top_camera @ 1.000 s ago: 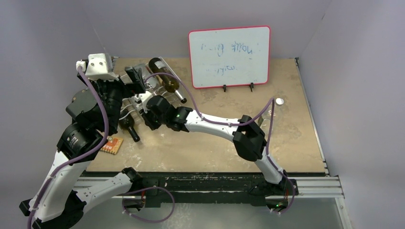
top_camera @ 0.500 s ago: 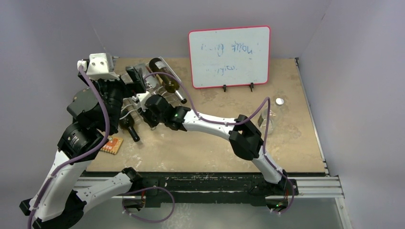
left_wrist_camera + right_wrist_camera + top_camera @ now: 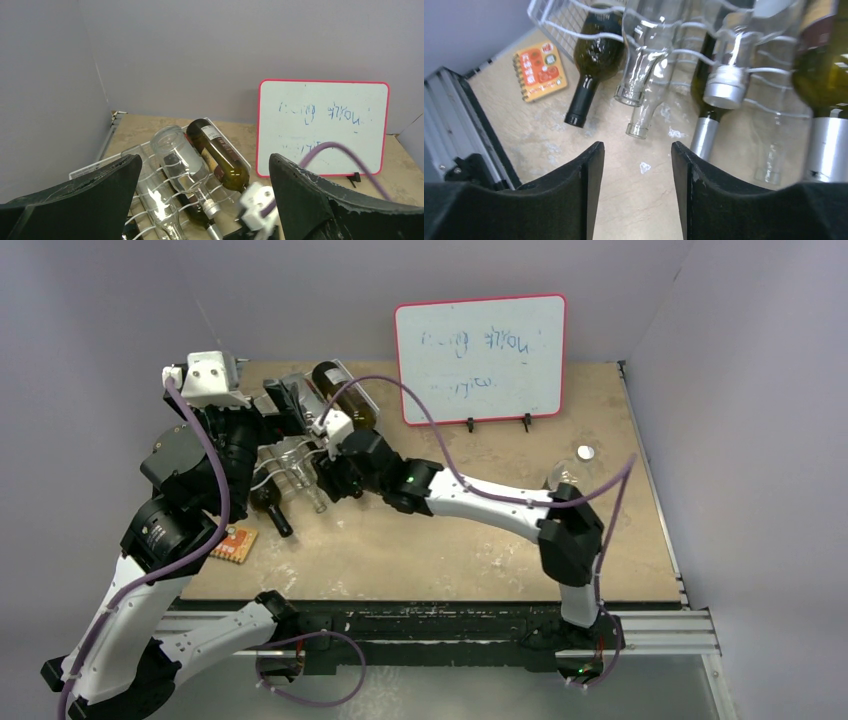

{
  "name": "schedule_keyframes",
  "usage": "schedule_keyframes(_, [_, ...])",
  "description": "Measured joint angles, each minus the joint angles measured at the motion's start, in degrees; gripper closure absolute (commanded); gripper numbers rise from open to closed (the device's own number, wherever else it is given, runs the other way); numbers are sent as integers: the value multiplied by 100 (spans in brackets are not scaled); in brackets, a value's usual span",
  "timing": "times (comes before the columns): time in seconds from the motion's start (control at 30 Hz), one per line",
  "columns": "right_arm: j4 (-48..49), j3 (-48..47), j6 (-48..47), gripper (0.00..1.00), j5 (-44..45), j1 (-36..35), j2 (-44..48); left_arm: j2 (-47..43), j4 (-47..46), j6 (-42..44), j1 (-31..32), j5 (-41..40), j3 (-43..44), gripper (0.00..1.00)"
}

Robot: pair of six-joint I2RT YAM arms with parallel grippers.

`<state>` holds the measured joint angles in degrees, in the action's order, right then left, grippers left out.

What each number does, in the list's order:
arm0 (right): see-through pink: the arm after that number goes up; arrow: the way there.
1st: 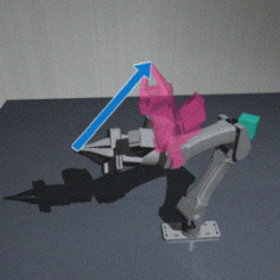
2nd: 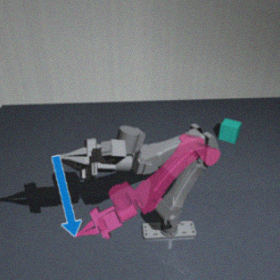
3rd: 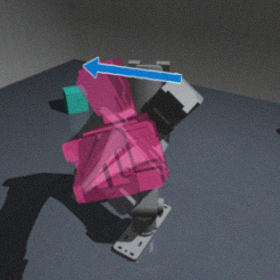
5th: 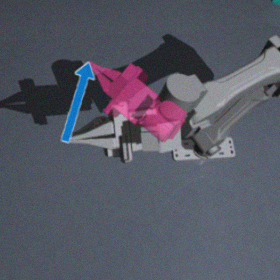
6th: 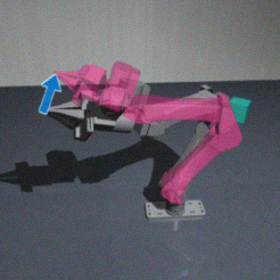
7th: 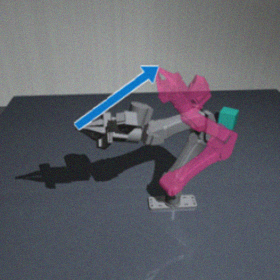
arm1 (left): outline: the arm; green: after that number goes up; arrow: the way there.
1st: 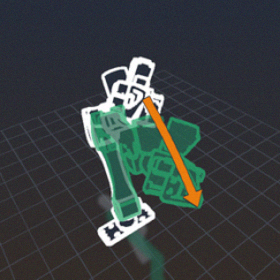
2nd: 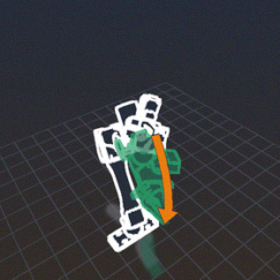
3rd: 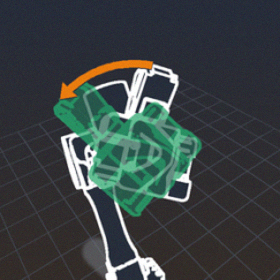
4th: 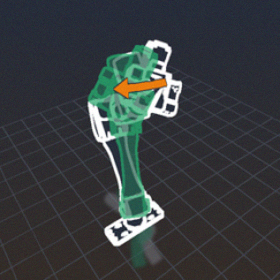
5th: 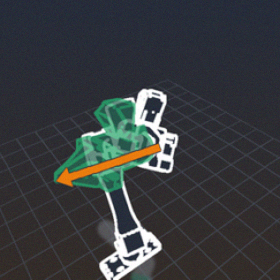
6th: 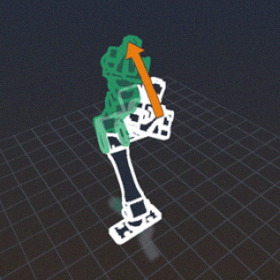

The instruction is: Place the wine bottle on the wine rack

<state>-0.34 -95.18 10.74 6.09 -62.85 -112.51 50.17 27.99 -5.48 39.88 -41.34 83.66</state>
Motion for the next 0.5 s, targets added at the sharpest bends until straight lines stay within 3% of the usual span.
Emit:
schedule_keyframes(0.27, [-46,1147,341,36,1137,382,1762,-155,-31,-11,0,94,-256,0])
schedule_keyframes(0.5, [-826,1825,809,30,2509,1635,3150,-487,-225,-240,0,328,-1080,0])
